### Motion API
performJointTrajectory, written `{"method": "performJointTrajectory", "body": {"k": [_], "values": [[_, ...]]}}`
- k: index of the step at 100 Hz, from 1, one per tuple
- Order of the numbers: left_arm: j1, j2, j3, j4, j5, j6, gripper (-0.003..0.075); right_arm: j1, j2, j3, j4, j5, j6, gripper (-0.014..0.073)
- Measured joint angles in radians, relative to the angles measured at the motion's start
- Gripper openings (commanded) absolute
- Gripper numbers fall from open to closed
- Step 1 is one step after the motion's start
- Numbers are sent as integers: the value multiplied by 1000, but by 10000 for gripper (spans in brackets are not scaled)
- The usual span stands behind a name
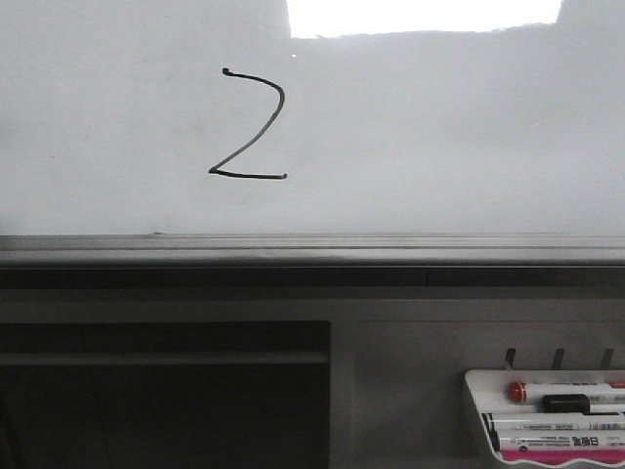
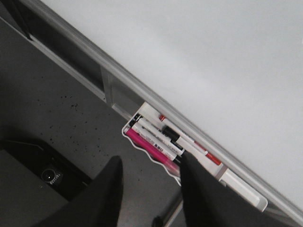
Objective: Write number 2 on whiteboard
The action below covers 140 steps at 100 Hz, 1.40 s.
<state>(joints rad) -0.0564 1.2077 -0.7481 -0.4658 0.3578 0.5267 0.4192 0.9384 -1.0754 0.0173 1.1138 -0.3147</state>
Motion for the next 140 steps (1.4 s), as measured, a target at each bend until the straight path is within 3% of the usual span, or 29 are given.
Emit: {"method": "performJointTrajectory", "body": {"k": [14, 24, 39, 67, 74, 88, 106, 140], "values": [[73, -51, -92, 86, 269, -44, 348, 0, 2, 0, 0, 72, 16, 251], [117, -101, -164, 211, 448, -152, 348, 0, 2, 0, -17, 78, 128, 245], [131, -200, -228, 394, 546, -287, 347, 0, -40, 41, -76, -21, 285, 244], [-34, -494, -101, 421, 407, -313, 344, 0, -273, 282, -212, -318, 518, 225], [-50, -576, -22, 424, 344, -332, 318, 0, -347, 342, -230, -366, 535, 162], [-54, -733, 151, 417, 191, -420, 185, 0, -494, 448, -275, -447, 541, -71], [-54, -882, 333, 376, -20, -446, -22, 0, -654, 550, -299, -584, 568, -68], [-54, -915, 499, 372, -90, -449, -20, 0, -699, 616, -299, -615, 579, -68]]}}
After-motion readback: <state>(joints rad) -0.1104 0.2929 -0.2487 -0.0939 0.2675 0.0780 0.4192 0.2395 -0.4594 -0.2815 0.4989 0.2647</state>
